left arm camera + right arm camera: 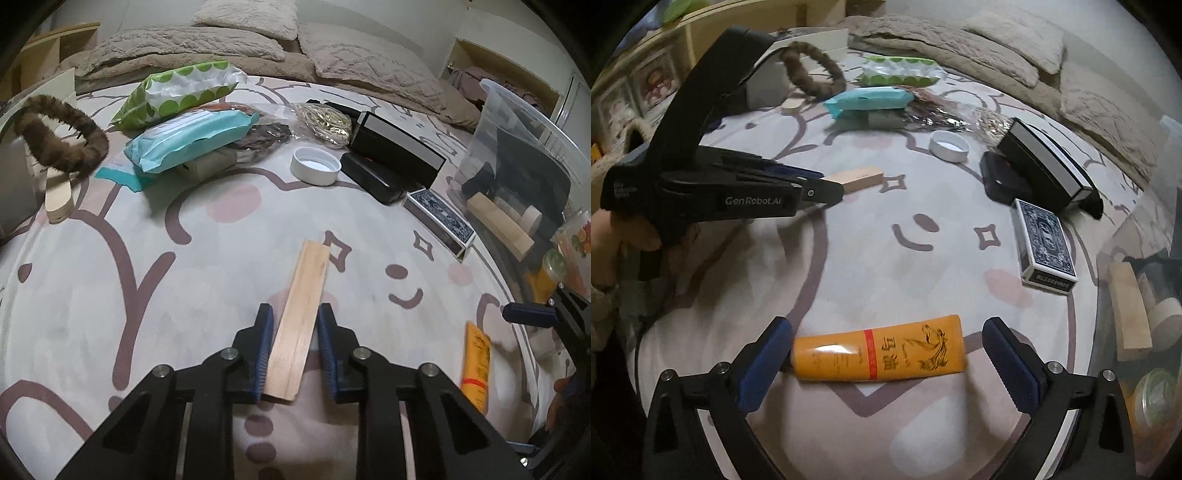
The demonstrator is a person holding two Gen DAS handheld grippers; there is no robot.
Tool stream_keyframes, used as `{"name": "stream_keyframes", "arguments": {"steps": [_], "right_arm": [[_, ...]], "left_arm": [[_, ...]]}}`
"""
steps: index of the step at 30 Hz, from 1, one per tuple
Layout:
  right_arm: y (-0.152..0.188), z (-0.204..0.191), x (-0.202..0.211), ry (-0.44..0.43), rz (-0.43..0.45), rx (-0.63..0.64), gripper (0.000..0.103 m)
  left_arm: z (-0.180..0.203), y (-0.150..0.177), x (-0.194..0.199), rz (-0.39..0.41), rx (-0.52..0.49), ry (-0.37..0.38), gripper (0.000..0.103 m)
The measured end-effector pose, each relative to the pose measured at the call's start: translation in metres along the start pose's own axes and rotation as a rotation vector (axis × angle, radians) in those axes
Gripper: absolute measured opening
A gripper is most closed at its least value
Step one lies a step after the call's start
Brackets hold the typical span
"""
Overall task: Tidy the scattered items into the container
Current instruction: 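Lift the wooden stick with the left gripper while the right gripper lifts the orange tube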
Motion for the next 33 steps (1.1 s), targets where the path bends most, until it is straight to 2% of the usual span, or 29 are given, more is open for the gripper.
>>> {"name": "stream_keyframes", "arguments": {"steps": [6,10,17,22,28,33], "right_arm": [[-0.003,0.014,0.017,0.005,0.084,-0.077,0.102],[0.004,0.022,0.017,-0.027,0.044,-0.157,0.102],[0.014,0.024,0.018,-0.244,-0.011,-0.353,0.102],[0.019,0.020,0.004,-0.402,-0.081,-0.473,0.102],[0.013,0.034,-0.014,-0.423,-0.095,-0.595,0.102],[-0.003,0.037,-0.025,-0.421,-0.075,-0.617,0.102]], "left_arm": [[0.003,0.010,0.007,-0.017,-0.015,-0.017,0.023],[0.006,0.017,0.012,-0.028,-0.030,-0.028,0.019],[0.008,0.029,0.022,-0.048,-0.013,-0.024,0.019],[0.010,0.039,0.030,-0.063,0.003,-0.009,0.019],[0.013,0.051,0.037,-0.077,0.020,0.010,0.019],[0.022,0.063,0.045,-0.086,0.000,0.011,0.019]]}}
Point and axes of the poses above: each gripper's, at about its wrist camera, not at the fingertips, and x roughly against the way its jaws point, z to its right, y to its underside, the point moved 4 cm from there along -x, roughly the way its jaws point, and after that the axes turned 2 degrees about -z, right-handed, at the moved point
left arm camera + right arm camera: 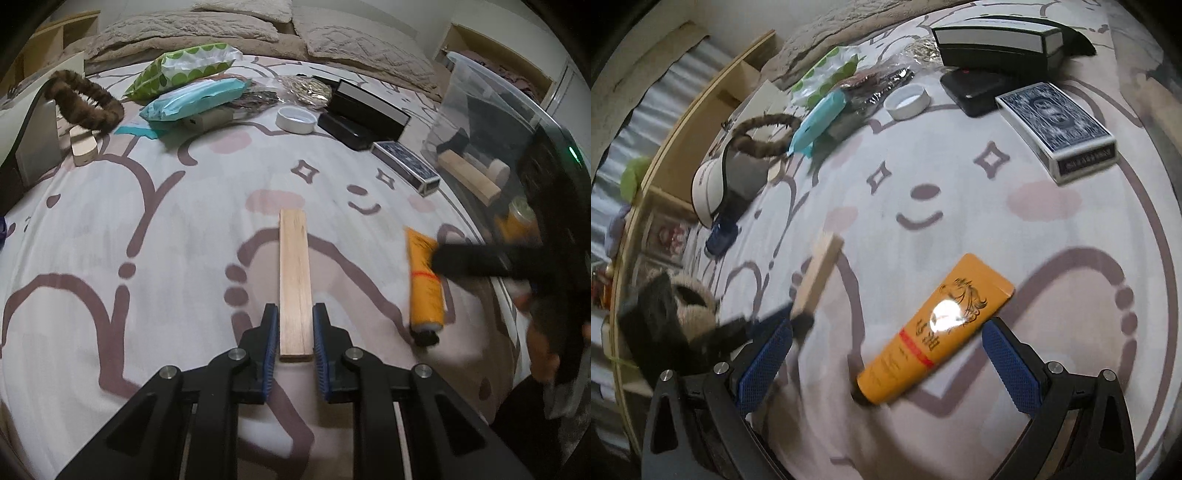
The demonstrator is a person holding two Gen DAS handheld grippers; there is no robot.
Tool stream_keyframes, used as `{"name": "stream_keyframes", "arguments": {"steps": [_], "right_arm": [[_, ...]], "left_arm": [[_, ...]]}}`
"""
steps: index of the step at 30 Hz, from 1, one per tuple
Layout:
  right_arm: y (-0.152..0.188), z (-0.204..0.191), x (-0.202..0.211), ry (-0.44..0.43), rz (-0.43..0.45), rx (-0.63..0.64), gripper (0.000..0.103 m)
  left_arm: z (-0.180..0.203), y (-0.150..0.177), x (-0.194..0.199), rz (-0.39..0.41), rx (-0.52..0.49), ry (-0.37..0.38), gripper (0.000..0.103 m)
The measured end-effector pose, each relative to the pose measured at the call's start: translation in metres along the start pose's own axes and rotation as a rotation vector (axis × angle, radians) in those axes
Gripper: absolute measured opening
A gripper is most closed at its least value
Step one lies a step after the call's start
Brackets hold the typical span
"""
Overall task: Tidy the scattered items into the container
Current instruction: 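Lift the wooden stick with the left gripper while the right gripper lifts the orange tube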
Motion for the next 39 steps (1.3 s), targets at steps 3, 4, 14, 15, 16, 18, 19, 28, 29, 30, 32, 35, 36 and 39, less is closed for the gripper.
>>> {"name": "stream_keyframes", "arguments": {"steps": [3,4,14,15,16,18,19,28,29,30,32,35,36,39], "right_arm": [[-0.005,-0.005,-0.007,0.008,0.004,0.015,0.102],[-0.006,-0.006,-0.009,0.010,0.006,0.023,0.102],[0.012,-0.007,-0.002,0.152,0.037,0.119,0.070],[0.016,-0.011,-0.003,0.177,0.036,0.147,0.070],[0.020,-0.015,-0.004,0.210,0.031,0.179,0.070],[0.028,-0.022,-0.009,0.306,0.019,0.250,0.070],[0.032,-0.025,-0.012,0.361,0.015,0.291,0.070],[0.031,0.004,0.007,0.540,0.052,0.293,0.065],[0.030,0.006,0.009,0.533,0.056,0.277,0.060],[0.030,0.008,0.011,0.527,0.060,0.267,0.060],[0.029,0.007,0.010,0.520,0.069,0.271,0.060],[0.027,0.003,0.004,0.534,0.072,0.293,0.060],[0.026,0.002,0.002,0.542,0.075,0.301,0.060],[0.024,0.000,0.000,0.537,0.085,0.304,0.060]], "left_arm": [[0.003,0.005,0.003,0.004,-0.005,-0.004,0.019],[0.002,0.006,0.004,0.006,-0.005,-0.008,0.019],[-0.006,0.002,0.009,0.043,0.006,-0.063,0.019],[-0.005,0.002,0.009,0.043,0.002,-0.065,0.019],[-0.004,0.002,0.008,0.043,-0.001,-0.067,0.019],[-0.003,0.002,0.007,0.044,-0.008,-0.077,0.019],[-0.003,0.001,0.006,0.045,-0.010,-0.080,0.019],[-0.004,-0.002,0.000,0.049,-0.006,-0.089,0.032],[-0.004,-0.002,0.000,0.051,-0.006,-0.093,0.032],[-0.004,-0.003,-0.001,0.053,-0.006,-0.097,0.032],[-0.005,-0.006,-0.004,0.059,-0.007,-0.106,0.032],[-0.006,-0.011,-0.008,0.065,-0.006,-0.120,0.033],[-0.006,-0.013,-0.010,0.068,-0.006,-0.123,0.039],[-0.005,-0.016,-0.016,0.073,-0.010,-0.124,0.056]]}}
Point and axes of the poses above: each gripper's, at about its wrist camera, not at the fingertips, and x roughly against the way its jaws point, z to its right, y to its underside, the point moved 4 cm from there along -x, roughly the way its jaws point, and after that the axes turned 2 degrees about -z, right-handed, at the moved point
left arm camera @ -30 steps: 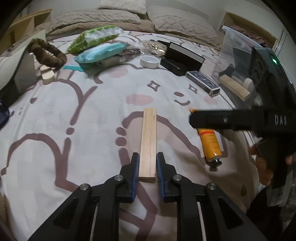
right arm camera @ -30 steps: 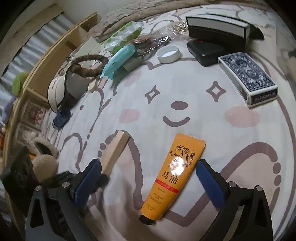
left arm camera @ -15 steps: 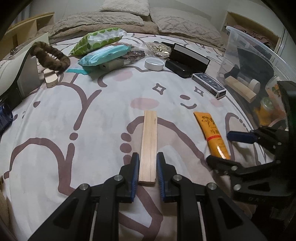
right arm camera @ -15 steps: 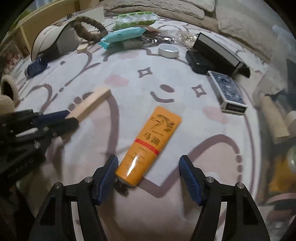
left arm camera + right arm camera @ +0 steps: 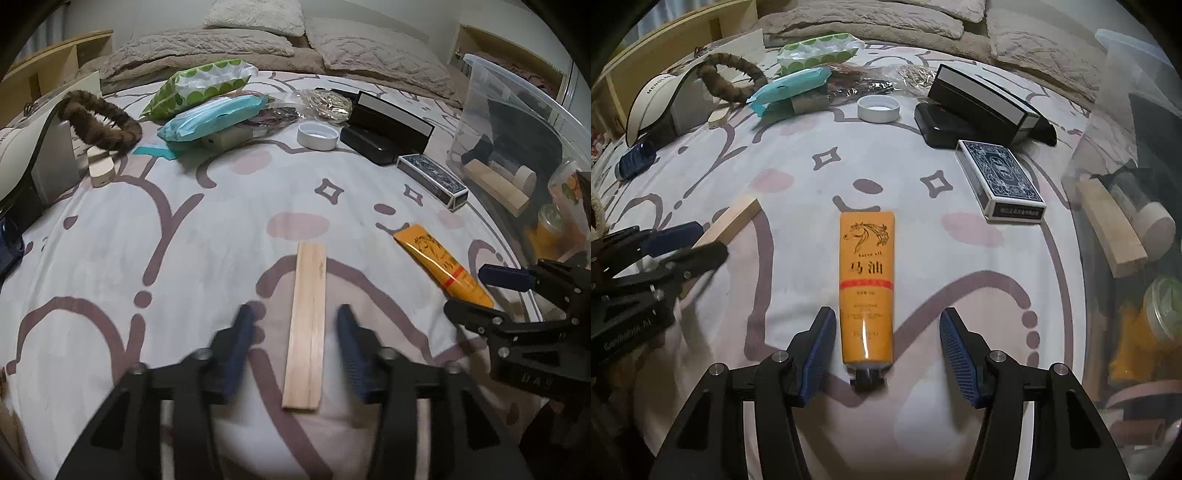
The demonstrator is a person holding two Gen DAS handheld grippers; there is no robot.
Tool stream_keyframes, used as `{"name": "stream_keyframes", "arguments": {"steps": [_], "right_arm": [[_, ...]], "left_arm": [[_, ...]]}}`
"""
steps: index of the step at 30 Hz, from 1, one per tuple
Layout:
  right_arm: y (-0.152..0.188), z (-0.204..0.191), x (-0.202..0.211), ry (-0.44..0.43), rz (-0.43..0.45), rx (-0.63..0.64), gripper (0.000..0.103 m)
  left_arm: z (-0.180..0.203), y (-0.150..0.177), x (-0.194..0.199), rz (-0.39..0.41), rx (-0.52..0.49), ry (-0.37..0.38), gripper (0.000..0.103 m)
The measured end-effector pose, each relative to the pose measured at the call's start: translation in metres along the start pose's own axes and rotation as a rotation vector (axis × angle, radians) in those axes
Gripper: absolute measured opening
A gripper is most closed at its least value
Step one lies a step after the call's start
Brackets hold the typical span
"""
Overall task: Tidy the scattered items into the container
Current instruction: 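Lift the wooden stick with the left gripper while the right gripper lifts the orange tube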
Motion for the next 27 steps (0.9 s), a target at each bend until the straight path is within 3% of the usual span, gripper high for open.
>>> {"name": "stream_keyframes", "arguments": {"steps": [3,7,11,15,23,27], "right_arm": [[-0.004,0.002,-0.003,-0.002,0.003,-0.022,0.051],[-0.005,0.004,-0.007,-0.012,-0.004,-0.041,0.050],[-0.003,0.006,-0.010,-0.030,-0.002,-0.066,0.050],[0.000,0.006,-0.010,-0.042,0.034,-0.048,0.050],[0.002,0.005,-0.010,-0.018,0.054,-0.048,0.050],[0.000,0.004,-0.008,-0.003,0.053,-0.061,0.050]], "left_arm": [[0.003,0.000,-0.005,-0.002,-0.015,-0.010,0.065],[0.001,0.000,-0.009,-0.007,0.003,0.012,0.078],[0.001,0.002,-0.012,-0.012,0.010,0.027,0.081],[0.007,0.004,-0.014,-0.029,-0.020,0.051,0.097],[0.011,0.006,-0.015,-0.038,-0.046,0.006,0.095],[0.005,0.006,-0.010,-0.015,-0.017,-0.017,0.077]]}}
Point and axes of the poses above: each gripper's, at about its wrist camera, not at the fingertips, and x roughly against the way its jaws point, z to its right, y to its underside, the point moved 4 cm from there along -x, roughly the way its jaws point, and after that the axes turned 2 degrees about -z, right-handed, at the moved point
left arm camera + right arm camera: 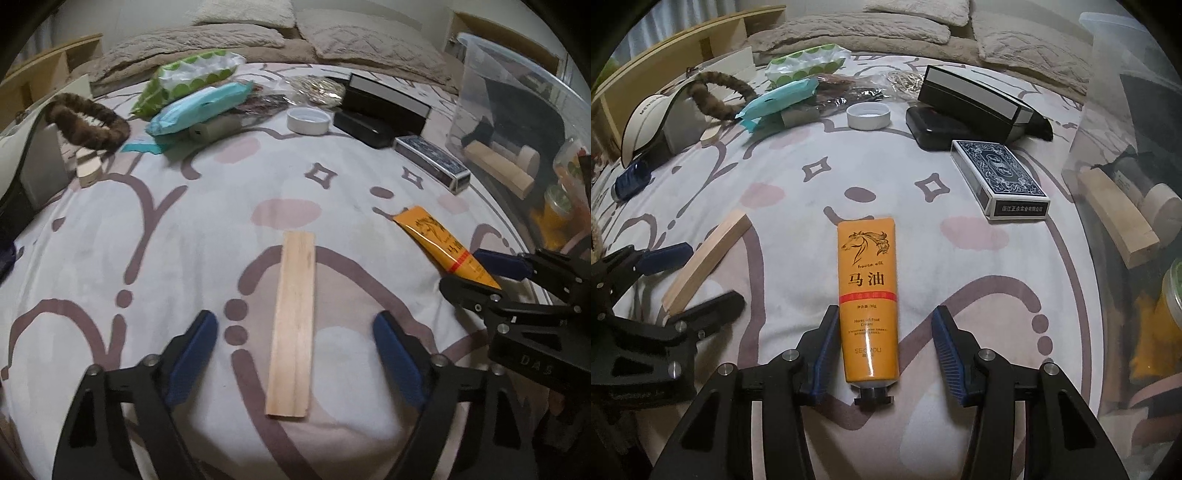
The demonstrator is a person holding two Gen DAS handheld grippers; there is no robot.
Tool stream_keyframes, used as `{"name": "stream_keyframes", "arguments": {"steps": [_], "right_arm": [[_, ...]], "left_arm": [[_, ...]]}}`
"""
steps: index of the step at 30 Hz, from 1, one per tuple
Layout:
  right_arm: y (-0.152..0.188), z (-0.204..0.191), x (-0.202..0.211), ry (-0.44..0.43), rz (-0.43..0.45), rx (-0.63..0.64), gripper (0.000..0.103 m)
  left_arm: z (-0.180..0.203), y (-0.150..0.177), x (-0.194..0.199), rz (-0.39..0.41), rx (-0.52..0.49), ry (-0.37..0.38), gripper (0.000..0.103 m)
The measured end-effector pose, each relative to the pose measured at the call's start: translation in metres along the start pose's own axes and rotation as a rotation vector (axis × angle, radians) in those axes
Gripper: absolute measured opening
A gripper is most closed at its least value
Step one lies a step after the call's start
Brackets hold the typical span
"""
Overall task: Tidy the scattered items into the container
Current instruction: 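Lift the wooden stick with the left gripper while the right gripper lifts the orange tube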
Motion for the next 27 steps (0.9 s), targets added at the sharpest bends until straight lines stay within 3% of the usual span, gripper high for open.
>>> {"name": "stream_keyframes", "arguments": {"steps": [4,6,10,27], "right_arm": [[-0.001,-0.004,0.003,0.015,0.016,0.014,0.039],[-0.002,-0.005,0.004,0.017,0.023,0.017,0.030],[-0.003,-0.004,0.005,0.017,0.028,0.021,0.030],[-0.009,-0.003,0.025,-0.017,0.103,-0.007,0.029]], "left_arm": [[-0.010,0.000,0.005,0.022,0.039,-0.007,0.049],[-0.012,-0.001,0.007,0.028,0.048,0.000,0.041],[-0.010,-0.001,0.010,0.041,0.038,0.007,0.019],[0.006,-0.002,0.029,0.092,0.003,0.049,0.018]]}}
Point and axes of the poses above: each gripper's, at about its wrist camera, not at the fingertips, and x roughly against the way its jaws point, z to its right, y to its underside, the point moved 4 cm from there along -x, roughly the way its jaws point, and after that the axes turned 2 degrees about -z, right-handed, at the moved point
